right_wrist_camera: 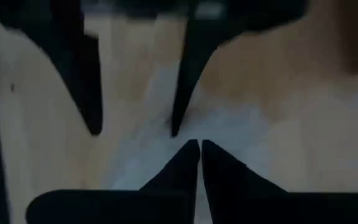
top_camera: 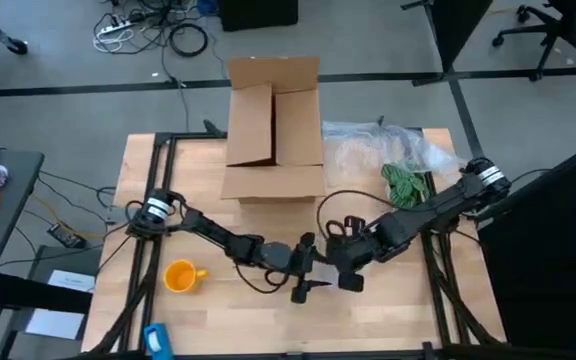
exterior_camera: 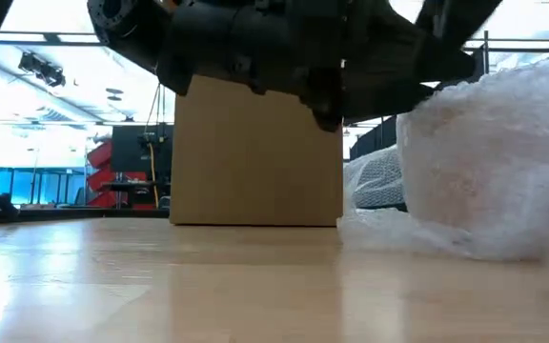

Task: Wrap mug
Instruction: Wrap the orange cup with the bubble wrap

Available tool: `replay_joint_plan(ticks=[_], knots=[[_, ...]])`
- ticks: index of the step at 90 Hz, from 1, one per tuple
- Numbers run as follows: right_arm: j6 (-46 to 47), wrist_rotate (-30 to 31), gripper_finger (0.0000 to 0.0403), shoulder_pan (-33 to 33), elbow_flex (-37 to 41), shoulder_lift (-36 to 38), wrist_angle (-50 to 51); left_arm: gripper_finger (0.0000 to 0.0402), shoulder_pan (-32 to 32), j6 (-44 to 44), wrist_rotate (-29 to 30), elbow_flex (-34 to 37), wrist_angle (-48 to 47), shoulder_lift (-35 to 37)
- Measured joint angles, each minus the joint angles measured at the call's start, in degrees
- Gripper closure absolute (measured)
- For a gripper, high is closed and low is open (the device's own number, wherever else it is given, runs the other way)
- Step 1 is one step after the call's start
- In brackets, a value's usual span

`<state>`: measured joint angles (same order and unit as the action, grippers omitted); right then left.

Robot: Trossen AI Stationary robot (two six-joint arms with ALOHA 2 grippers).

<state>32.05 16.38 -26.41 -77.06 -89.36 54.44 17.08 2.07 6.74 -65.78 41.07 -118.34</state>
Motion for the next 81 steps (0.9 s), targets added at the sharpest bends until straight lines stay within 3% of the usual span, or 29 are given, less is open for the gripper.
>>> replay_joint_plan(ticks=[13,26,61,81], knots=[[-0.6,1.3,0.0403,1.3,2.0,-1.8,-0.3,0.0154,0.0,0.7,0.0,0.0,0.0,0.0],[-0.3,-5.2,0.0403,1.9,5.1,-6.1,-2.7,0.0154,0.0,2.5,-1.2,0.0,-1.6,0.5],[1.1,-7.3,0.0402,1.0,9.2,-11.0,-5.3,0.0154,2.1,2.9,-1.3,0.2,-22.8,10.0],[1.2,-8.2,0.0402,0.9,8.0,-6.4,-3.7,0.0154,4.7,4.3,7.1,0.2,-34.7,13.0]])
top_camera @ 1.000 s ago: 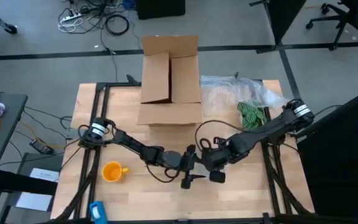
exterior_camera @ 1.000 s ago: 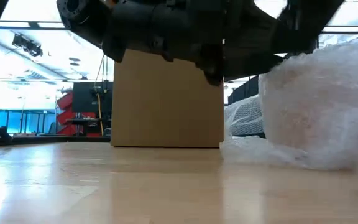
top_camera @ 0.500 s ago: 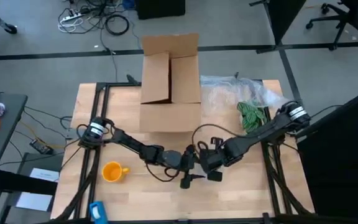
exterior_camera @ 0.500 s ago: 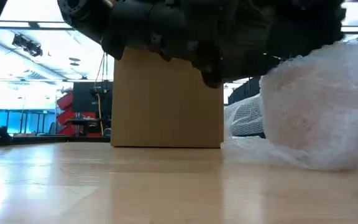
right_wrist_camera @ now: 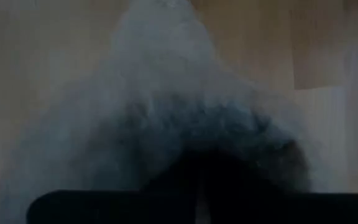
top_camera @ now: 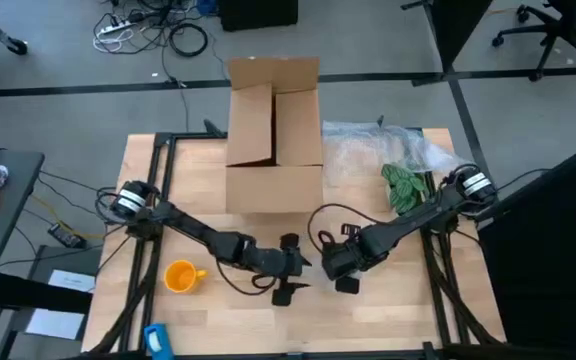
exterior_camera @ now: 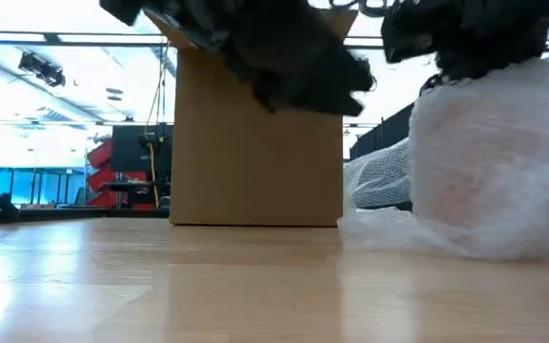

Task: Wrap mug
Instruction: Wrap the orange cup with the bubble wrap

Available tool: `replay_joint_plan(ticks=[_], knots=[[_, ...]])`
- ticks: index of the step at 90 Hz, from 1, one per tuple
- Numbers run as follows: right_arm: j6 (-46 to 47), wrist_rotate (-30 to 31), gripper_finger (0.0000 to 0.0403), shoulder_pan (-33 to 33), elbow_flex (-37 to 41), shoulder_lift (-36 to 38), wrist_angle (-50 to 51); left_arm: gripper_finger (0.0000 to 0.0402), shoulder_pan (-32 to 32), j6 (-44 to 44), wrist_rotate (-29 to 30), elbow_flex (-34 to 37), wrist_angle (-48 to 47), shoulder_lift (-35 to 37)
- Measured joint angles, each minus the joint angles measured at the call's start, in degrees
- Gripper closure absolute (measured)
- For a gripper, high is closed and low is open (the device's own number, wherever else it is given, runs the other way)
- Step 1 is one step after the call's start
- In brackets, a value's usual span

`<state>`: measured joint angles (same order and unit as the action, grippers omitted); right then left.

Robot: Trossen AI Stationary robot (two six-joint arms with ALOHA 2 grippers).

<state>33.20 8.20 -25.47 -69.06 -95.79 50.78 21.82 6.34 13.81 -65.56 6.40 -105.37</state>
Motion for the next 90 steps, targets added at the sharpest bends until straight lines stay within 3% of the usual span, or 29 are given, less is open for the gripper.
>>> replay_joint_plan(ticks=[10,31,62,90], knots=[[0.0,0.1,0.0402,0.0,0.0,2.3,0.4,0.0154,0.6,0.0,3.0,0.0,-1.5,0.0],[1.4,-0.1,0.0403,0.2,-0.1,6.2,0.3,0.0154,0.6,-0.2,3.6,0.0,0.0,0.0],[1.7,-0.9,0.0403,0.0,2.5,2.4,-5.1,0.0154,0.0,-10.0,3.2,-0.1,29.4,-7.5],[2.7,-2.1,0.0403,0.1,4.2,-0.9,-5.1,0.0154,-2.2,-7.4,-0.2,-0.1,36.6,-13.8]])
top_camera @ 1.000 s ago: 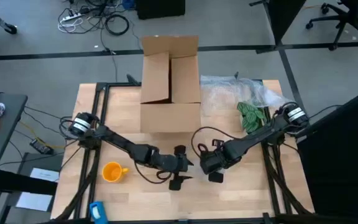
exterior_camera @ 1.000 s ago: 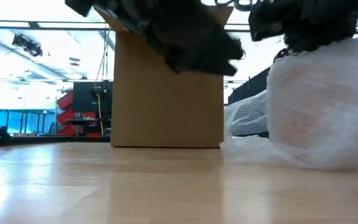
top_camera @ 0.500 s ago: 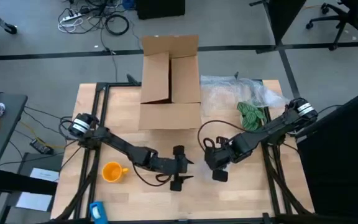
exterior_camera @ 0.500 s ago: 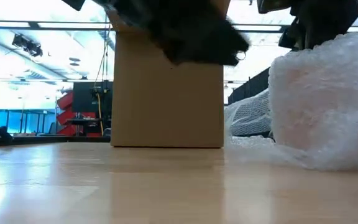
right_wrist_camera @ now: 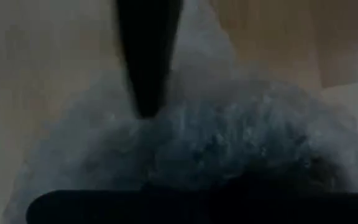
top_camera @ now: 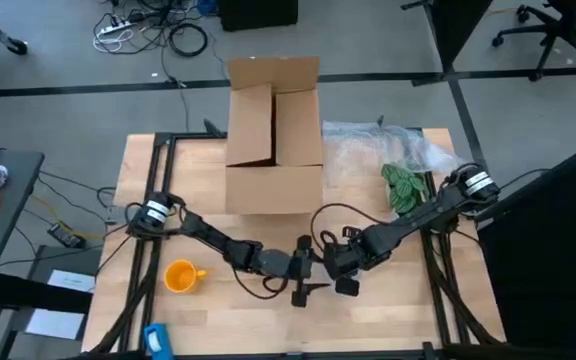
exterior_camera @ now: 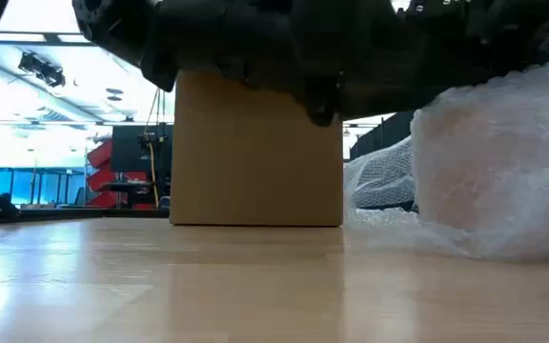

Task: Wrap mug
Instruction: Wrap the orange cup with the bubble wrap

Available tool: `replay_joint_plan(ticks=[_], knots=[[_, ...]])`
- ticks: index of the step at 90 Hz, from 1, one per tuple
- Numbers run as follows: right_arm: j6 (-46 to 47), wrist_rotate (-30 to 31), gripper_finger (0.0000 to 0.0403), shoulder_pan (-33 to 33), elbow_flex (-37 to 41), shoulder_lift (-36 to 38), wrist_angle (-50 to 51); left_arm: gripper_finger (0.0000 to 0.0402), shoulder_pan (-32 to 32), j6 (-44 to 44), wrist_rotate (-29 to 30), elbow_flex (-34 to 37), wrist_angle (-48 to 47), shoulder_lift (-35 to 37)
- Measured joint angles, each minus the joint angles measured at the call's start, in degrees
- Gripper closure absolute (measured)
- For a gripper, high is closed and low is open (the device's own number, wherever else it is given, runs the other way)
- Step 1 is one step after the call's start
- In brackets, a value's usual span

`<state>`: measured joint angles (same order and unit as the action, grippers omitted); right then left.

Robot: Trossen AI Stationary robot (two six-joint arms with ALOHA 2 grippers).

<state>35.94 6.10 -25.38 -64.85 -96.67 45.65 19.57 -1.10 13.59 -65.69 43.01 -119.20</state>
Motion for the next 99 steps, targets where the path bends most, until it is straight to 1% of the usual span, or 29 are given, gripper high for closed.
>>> replay_joint_plan(ticks=[9,21,32,47,69,77,89,99], knots=[[0.0,-0.3,0.0403,0.2,-1.5,1.4,4.5,0.0154,-0.5,0.1,-0.2,0.0,0.0,-0.4],[0.1,-0.5,0.0402,0.3,-5.2,3.8,12.3,0.0154,-0.5,0.0,0.0,0.0,-1.1,-0.4],[0.1,1.6,0.0402,0.3,-7.8,5.6,14.4,0.0154,-0.5,-0.2,-0.1,0.0,-1.2,-0.4],[-1.4,4.2,0.0402,0.3,-9.1,6.7,13.1,0.0154,-0.5,-0.3,-0.1,0.0,-1.5,-0.4],[-3.2,5.4,0.0402,-0.9,-12.1,6.7,13.1,0.0154,-0.5,-2.0,0.8,0.0,-1.4,-0.4],[-4.6,6.1,0.0403,-1.4,-12.6,6.8,11.5,0.0154,-0.5,-1.9,1.0,0.0,-1.3,-0.4],[-7.1,6.4,0.0403,-1.7,-9.5,6.8,5.5,0.0154,-0.5,-1.9,1.2,0.0,-1.2,-0.4],[-4.6,5.5,0.0403,-1.9,-4.6,6.8,5.0,0.0154,-0.5,-1.8,1.3,0.0,-1.1,-0.4]])
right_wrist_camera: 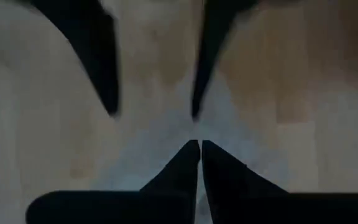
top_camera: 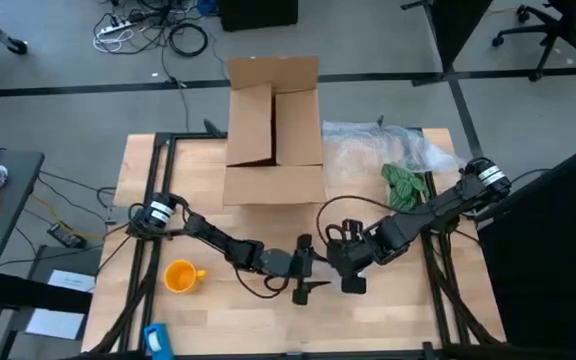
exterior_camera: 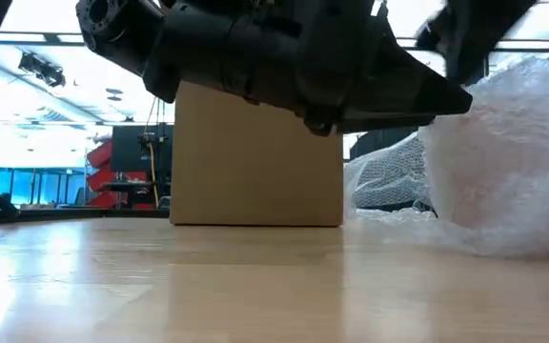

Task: Wrap mug
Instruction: Wrap the orange cup with the bubble wrap

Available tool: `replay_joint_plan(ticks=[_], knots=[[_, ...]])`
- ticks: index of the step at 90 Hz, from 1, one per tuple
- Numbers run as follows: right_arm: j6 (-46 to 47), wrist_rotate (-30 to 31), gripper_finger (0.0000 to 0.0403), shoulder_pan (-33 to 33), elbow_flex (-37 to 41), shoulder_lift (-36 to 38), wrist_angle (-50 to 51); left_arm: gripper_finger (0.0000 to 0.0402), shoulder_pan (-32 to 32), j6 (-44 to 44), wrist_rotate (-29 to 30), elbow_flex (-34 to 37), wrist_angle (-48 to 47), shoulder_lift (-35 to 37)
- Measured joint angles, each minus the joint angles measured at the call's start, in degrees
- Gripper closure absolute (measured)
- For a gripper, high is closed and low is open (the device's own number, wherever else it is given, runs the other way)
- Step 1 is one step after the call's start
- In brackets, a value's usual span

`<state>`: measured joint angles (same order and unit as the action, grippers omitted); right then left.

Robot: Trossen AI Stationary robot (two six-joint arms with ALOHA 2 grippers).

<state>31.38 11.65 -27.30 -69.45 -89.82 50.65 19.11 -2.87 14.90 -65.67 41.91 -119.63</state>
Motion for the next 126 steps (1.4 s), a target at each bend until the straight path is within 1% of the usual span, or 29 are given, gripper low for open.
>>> replay_joint_plan(ticks=[10,26,31,38,50,71,76,83,92,102,126], knots=[[3.1,-0.6,0.0403,-0.4,6.0,0.0,-2.1,0.0154,0.4,0.1,0.2,0.0,0.3,0.0],[3.5,-4.3,0.0403,0.7,15.4,0.4,-16.7,0.0154,0.9,0.0,0.2,0.0,0.9,0.0],[3.5,-5.5,0.0402,1.3,16.8,0.6,-18.2,0.0154,0.9,0.0,0.2,0.0,1.0,0.0],[3.5,-6.0,0.0402,2.1,16.7,0.5,-16.6,0.0154,0.8,-0.8,0.2,0.0,0.9,0.0],[2.1,-5.9,0.0402,2.8,12.3,0.6,-9.0,0.0154,0.4,-1.5,0.2,0.0,1.0,0.0],[0.5,-5.7,0.0403,2.6,-1.1,1.0,7.1,0.0154,0.0,-1.4,0.2,0.0,0.8,0.0],[0.5,-5.3,0.0403,2.1,-2.9,1.0,8.5,0.0154,0.0,-1.2,0.1,0.0,0.8,0.0],[0.6,-4.7,0.0403,1.4,-4.2,1.0,8.0,0.0154,0.0,-0.5,-0.7,0.0,0.8,0.0],[2.8,-5.3,0.0403,0.3,-4.1,0.7,7.9,0.0154,0.0,0.5,-1.5,0.0,0.3,0.0],[4.6,-5.3,0.0403,-0.5,-1.6,0.8,5.9,0.0154,0.1,1.5,-1.6,0.0,0.1,0.0],[6.8,-6.1,0.0403,0.5,11.2,1.0,-5.1,0.0154,0.3,0.3,-1.7,0.0,2.3,0.0]])
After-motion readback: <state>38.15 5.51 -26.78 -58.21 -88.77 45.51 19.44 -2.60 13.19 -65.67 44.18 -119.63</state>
